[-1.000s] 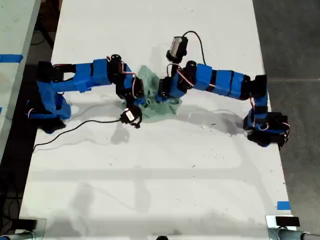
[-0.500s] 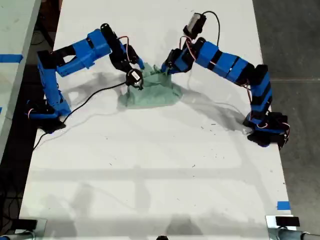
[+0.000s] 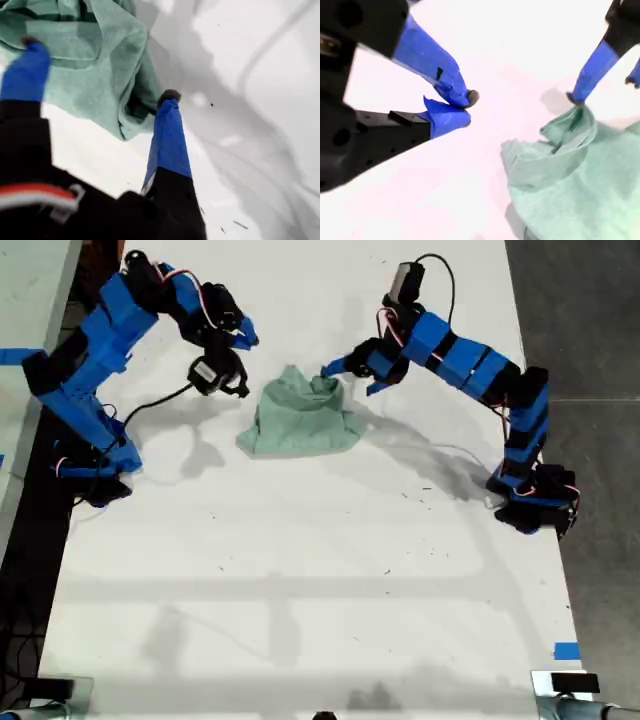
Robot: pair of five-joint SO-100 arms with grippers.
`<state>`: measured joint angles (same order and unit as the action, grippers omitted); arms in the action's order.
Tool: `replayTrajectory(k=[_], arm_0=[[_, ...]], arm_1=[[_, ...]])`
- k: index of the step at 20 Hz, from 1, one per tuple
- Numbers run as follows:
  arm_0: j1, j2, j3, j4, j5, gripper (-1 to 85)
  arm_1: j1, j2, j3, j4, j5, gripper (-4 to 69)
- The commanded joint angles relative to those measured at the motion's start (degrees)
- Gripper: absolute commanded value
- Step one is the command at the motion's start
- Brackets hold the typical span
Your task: Fold t shirt
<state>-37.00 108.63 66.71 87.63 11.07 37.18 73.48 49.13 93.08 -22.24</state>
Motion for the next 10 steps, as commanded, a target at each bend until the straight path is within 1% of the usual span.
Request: replayTrajectory(k=[1,2,3,4,5,6,8,10], arm_0=[[11.9,14.2,1.9,0.3,-2.4,-0.1],[17.7,17.6,4.0,0.0,-4.5,-0.1],[24.1,20.0,6.9,-1.0,-6.9,-0.1],[30.2,21.8,11.8,-2.9,-9.0,-0.1],[35.6,23.4,18.7,-7.0,-10.3,-0.1],[39.5,24.0,25.4,-11.0,-11.5,-0.1],[44.6,23.7,36.0,-17.8,-12.9,-0.1],[47.9,24.7,44.6,-22.4,-16.4,-0.1]], arm_1=[[-8.3,17.7,5.5,1.5,-0.2,0.2],[-12.2,23.5,8.8,2.4,0.4,0.2],[-16.4,29.6,14.2,1.9,1.2,0.2],[-20.7,35.5,20.8,1.0,2.5,0.2],[-24.6,41.4,28.7,-1.1,4.5,0.2],[-28.5,47.2,37.4,-4.0,6.7,0.1],[-34.8,59.9,55.3,-10.5,10.7,0.1],[-37.9,74.8,72.2,-14.1,15.2,0.1]])
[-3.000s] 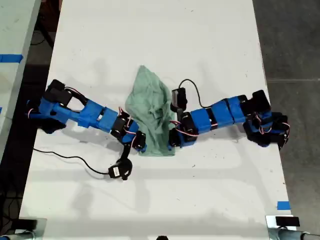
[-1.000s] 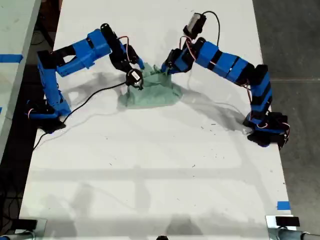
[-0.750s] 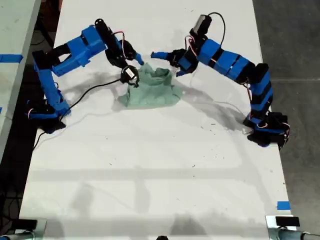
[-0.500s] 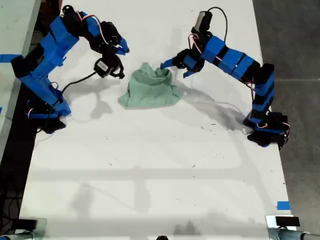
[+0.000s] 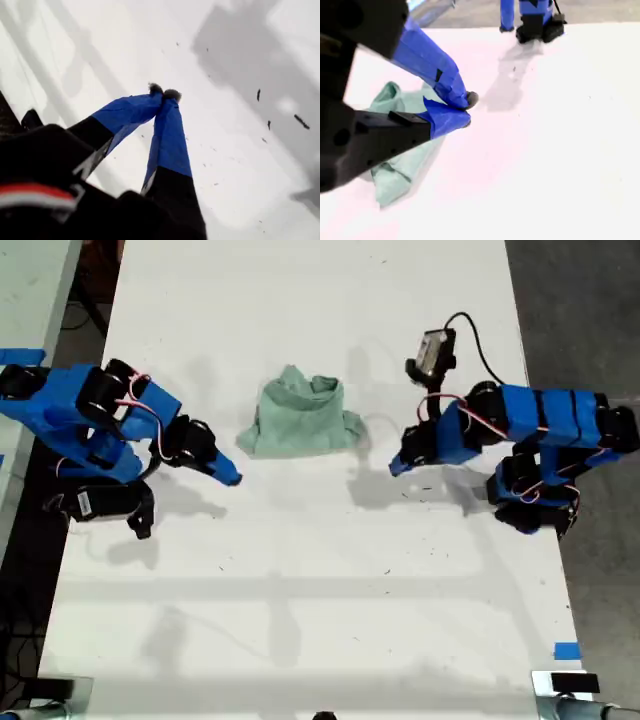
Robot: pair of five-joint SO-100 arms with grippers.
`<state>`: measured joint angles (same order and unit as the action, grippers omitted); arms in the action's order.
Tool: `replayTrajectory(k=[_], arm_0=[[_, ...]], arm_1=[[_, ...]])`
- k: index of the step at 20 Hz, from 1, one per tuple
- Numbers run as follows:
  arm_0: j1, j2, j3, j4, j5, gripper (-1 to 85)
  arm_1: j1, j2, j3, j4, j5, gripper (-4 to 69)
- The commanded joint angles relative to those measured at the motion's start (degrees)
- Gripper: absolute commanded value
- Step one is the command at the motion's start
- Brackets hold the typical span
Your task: Fold t shirt
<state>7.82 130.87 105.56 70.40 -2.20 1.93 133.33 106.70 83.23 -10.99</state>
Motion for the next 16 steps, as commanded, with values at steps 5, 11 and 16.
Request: replayTrajectory(k=[5,11,16], arm_0=[[2.6,28.1,42.0,-19.4,-9.1,-0.1],[-1.1,75.8,75.3,-14.3,-9.8,-0.2],[-1.9,75.0,79.5,-11.0,-11.7,4.7]], arm_1=[[-1.8,49.6,44.9,-6.3,4.6,0.1],[-0.1,67.9,66.3,-3.2,1.3,-0.8],[-0.8,67.9,69.9,-3.7,1.5,3.9]])
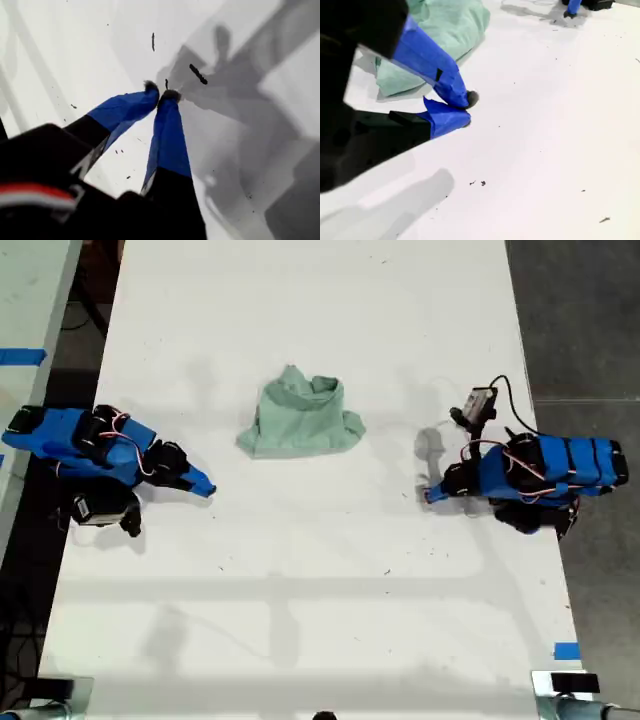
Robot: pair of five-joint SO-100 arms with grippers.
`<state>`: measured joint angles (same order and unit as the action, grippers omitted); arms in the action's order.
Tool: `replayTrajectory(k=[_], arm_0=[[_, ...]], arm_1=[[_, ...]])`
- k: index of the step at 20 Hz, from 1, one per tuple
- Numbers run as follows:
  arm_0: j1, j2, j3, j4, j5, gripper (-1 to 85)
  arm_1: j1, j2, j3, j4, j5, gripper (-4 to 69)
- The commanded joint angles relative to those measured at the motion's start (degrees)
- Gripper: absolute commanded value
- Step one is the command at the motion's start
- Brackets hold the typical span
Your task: Fold t shirt
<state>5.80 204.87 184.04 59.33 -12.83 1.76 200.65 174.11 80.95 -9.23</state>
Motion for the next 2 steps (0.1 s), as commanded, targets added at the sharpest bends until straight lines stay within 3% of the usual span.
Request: replayTrajectory(k=[1,2], arm_0=[[0.0,1.0,1.1,0.3,-0.4,8.6],[0.0,1.0,0.7,0.7,1.6,13.4]], arm_1=[[-1.1,0.5,2.5,-1.4,-1.3,3.0],[-1.6,0.5,2.5,-1.4,-5.8,3.5]])
